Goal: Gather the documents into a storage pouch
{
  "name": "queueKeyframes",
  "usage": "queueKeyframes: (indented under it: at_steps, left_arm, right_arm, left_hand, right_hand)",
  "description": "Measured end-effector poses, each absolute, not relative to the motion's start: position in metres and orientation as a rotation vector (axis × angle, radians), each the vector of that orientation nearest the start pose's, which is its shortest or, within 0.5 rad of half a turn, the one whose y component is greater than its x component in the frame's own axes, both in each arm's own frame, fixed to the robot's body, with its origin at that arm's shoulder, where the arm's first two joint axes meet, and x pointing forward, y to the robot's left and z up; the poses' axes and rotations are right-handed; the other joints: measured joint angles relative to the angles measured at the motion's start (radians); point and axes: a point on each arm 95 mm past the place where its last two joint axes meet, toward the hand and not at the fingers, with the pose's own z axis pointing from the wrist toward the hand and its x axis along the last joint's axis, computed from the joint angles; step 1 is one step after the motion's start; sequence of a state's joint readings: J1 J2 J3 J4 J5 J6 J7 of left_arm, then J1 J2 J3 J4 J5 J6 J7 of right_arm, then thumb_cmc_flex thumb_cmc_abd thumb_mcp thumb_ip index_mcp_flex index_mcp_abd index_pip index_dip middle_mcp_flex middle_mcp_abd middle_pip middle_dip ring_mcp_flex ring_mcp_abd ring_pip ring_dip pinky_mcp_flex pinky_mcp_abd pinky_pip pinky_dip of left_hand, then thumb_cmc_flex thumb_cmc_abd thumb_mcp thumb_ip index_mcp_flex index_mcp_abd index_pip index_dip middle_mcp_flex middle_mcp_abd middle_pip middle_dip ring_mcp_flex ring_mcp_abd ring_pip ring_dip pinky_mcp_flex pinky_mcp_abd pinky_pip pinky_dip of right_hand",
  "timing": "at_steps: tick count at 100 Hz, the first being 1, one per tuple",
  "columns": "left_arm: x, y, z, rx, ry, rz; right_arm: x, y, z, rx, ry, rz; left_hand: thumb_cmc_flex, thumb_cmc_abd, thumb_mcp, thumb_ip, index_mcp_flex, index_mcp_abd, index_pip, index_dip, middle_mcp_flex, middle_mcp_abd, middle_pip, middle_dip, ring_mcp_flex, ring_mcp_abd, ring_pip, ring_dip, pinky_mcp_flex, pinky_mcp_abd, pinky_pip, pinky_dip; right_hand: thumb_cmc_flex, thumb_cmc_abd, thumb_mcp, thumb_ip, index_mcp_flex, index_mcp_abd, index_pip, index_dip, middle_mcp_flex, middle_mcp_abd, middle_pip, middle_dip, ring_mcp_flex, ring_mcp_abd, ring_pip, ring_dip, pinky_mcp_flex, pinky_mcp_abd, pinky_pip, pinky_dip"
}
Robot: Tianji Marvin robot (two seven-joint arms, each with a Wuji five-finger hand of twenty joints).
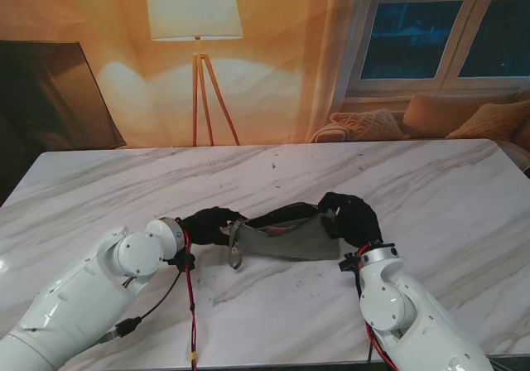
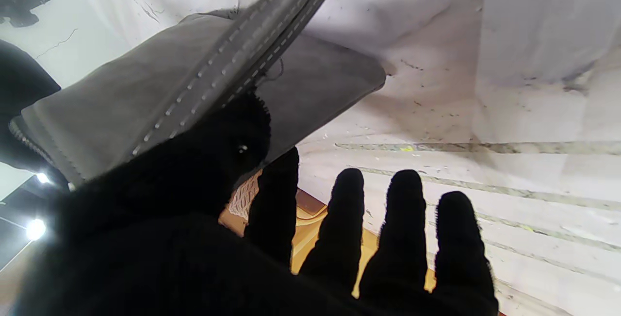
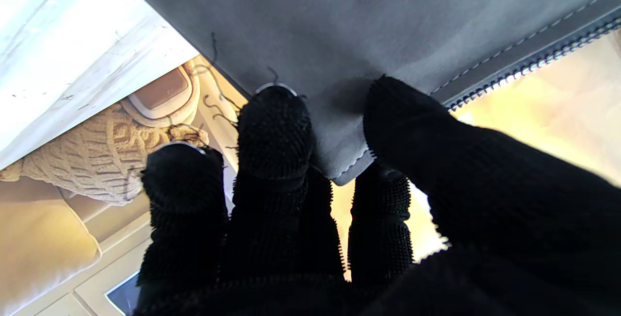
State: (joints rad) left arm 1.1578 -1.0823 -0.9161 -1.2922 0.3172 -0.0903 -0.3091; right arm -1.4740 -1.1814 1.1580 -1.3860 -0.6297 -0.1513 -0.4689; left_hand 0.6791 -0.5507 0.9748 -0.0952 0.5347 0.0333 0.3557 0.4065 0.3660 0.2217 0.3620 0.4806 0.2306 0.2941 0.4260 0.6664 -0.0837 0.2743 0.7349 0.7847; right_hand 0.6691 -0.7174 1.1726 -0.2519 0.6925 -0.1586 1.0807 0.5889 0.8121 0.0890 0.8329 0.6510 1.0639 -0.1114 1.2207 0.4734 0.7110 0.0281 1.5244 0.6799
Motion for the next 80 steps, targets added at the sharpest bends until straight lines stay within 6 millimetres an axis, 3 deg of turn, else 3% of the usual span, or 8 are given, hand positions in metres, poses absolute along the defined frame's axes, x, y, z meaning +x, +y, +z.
queueKeyframes:
  at_steps: [20,25,30,48,56,67,80]
  left_arm:
    - [0.472,-0.046,-0.331,-1.812,1.715,-1.739]
    - [0.471,-0.047,-0.331,-1.824,1.698,-1.757]
    - [0.472,-0.049,-0.33,-1.841,1.68,-1.78]
    - [0.472,-0.053,-0.329,-1.863,1.655,-1.797]
    - [0.472,-0.054,-0.329,-1.868,1.636,-1.799]
    - [0.473,-0.055,-0.329,-1.871,1.61,-1.802]
    - [0.475,-0.057,-0.329,-1.878,1.542,-1.82]
  right_arm:
    - [0.422,0.0,-0.331,1.349,0.912,1.912]
    - [0.422,0.0,-0.331,1.349,0.913,1.913]
    - [0.422,0.001,-0.331,1.35,0.913,1.913]
    - [0.423,0.001,-0.332,1.352,0.914,1.914]
    - [0.423,0.001,-0.332,1.353,0.915,1.913]
    - [0.423,0.001,-0.332,1.357,0.915,1.91]
    - [0.423,0.001,-0.331,1.361,0.918,1.906]
  left_hand:
    - [0.064,0.001,0.013,0.005,0.142,-0.011,0.102,0.024,0.07,0.0,0.0,-0.001,0.001,0.0,-0.007,-0.004,0.0,0.008,-0.018,0.0]
    - [0.107,0.001,0.012,-0.049,0.175,-0.021,0.131,0.032,0.075,0.0,0.017,-0.001,0.002,0.0,0.0,-0.004,-0.001,0.009,-0.029,0.0]
    - [0.14,0.001,-0.017,-0.082,0.207,-0.023,0.168,0.032,0.117,0.0,0.034,-0.001,0.003,0.001,0.004,-0.004,-0.001,0.009,-0.041,0.0]
    - [0.235,0.023,-0.168,-0.087,0.302,-0.035,0.354,-0.062,0.262,-0.016,0.086,0.016,0.03,0.005,0.039,-0.004,-0.001,0.01,-0.072,0.01]
    - [0.256,0.036,-0.202,-0.092,0.304,-0.033,0.381,-0.086,0.419,-0.027,0.085,0.147,0.084,0.006,0.073,0.008,-0.001,0.01,-0.072,0.038]
    - [0.277,0.047,-0.229,-0.092,0.305,-0.029,0.42,-0.086,0.57,-0.025,0.072,0.212,0.173,0.029,0.17,0.041,0.002,0.01,0.07,0.074]
    - [0.303,0.048,-0.247,-0.093,0.305,-0.007,0.441,-0.049,0.614,-0.008,0.137,0.224,0.231,0.073,0.277,0.077,0.003,0.01,0.19,0.061]
  right_hand:
    - [0.0,0.0,0.0,0.0,0.0,0.0,0.0,-0.005,0.0,0.0,0.0,0.0,0.0,0.0,0.0,0.0,0.0,0.0,0.0,0.0]
    - [0.0,0.0,0.0,0.0,0.0,0.0,0.0,-0.005,0.0,0.0,0.0,0.0,0.0,0.0,0.0,0.0,0.0,0.0,0.0,0.0]
    - [0.0,0.0,0.0,0.0,0.0,0.0,0.0,-0.005,0.0,0.0,0.0,0.0,0.0,0.0,0.0,0.0,0.0,0.0,0.0,0.0]
    - [0.0,0.0,0.0,0.0,0.0,0.001,0.0,-0.006,0.0,0.0,0.0,0.0,0.0,0.0,0.0,0.0,0.0,0.0,0.0,-0.001]
    - [0.0,0.0,0.0,0.0,0.0,0.001,0.0,-0.006,0.0,0.001,0.0,0.0,0.001,0.0,0.0,0.0,0.0,0.0,0.0,-0.001]
    - [0.0,0.001,-0.003,0.0,-0.001,0.001,0.0,-0.006,0.0,0.002,0.0,0.0,0.001,0.0,0.0,0.0,0.0,0.0,0.0,-0.002]
    - [0.002,0.011,-0.012,0.001,-0.004,0.003,0.0,-0.008,0.0,0.002,-0.002,0.0,0.001,0.0,0.0,0.013,-0.015,0.0,0.0,-0.002]
